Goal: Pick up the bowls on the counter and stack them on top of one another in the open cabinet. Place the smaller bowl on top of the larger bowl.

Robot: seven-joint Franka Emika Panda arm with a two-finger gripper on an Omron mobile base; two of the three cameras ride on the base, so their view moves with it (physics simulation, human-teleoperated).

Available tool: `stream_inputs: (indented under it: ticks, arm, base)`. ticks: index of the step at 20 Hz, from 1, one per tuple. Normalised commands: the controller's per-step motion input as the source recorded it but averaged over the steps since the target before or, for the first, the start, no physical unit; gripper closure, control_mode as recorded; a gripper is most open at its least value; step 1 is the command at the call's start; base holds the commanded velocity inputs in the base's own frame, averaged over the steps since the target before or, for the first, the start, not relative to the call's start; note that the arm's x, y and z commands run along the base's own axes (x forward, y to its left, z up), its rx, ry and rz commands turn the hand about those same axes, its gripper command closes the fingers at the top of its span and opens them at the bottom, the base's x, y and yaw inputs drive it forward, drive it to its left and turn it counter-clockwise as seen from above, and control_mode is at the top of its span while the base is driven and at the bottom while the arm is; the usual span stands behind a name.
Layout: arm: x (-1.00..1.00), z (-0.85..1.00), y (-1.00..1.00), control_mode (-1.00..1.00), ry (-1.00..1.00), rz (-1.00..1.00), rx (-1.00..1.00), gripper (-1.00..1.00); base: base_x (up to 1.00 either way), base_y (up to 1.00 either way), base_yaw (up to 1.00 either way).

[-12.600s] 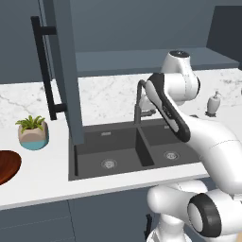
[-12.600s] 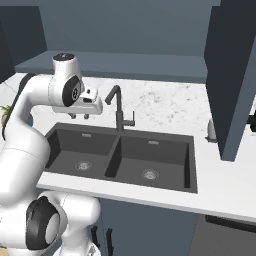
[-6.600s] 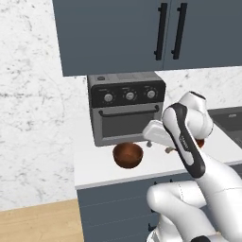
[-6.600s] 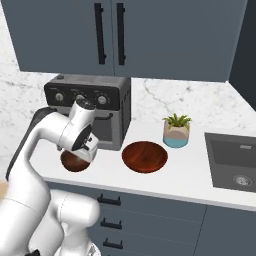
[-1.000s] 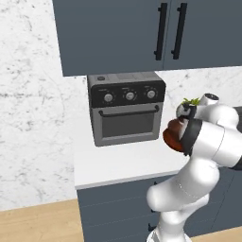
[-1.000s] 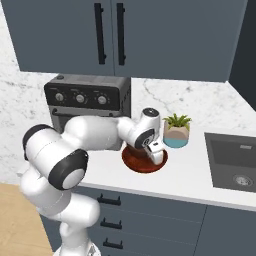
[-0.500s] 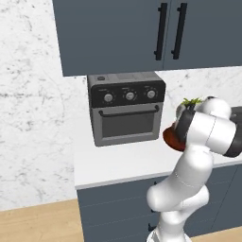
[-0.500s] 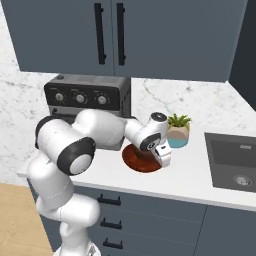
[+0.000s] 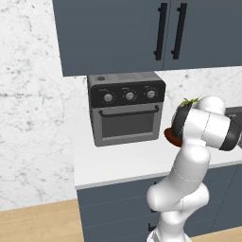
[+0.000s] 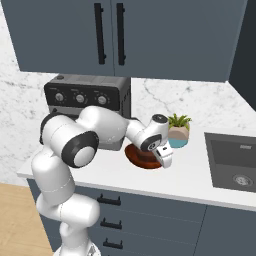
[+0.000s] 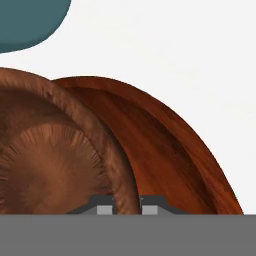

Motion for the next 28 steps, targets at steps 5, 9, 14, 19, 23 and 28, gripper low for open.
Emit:
stream_inputs:
  ticks: [5,9,14,19,23,28]
  arm:
    - [-0.09,0.04,0.01,-1.00,0.00,0.00,0.00,-1.00]
    - [-0.19,0.15,0.00,-1.00,-0.01,0.00,0.00,-1.00]
    - [-0.03,0.29,-0.13,-1.00,-0.02,0.00,0.01,-1.00]
    - [-0.01,0.33,-0.36,-1.00,0.00,0.00,0.03,-1.00]
    - [0.00,0.07,-0.45,-1.00,0.00,0.01,0.01,-1.00]
    - [-0.03,-0.13,-0.22,-1.00,0.00,0.06,0.00,-1.00]
  base:
    - [0.00,0.00,0.00]
    - [0.00,0.00,0.00]
    - [0.00,0.00,0.00]
    - [0.00,0.00,0.00]
    - [0.00,0.00,0.00]
    - [0.00,0.00,0.00]
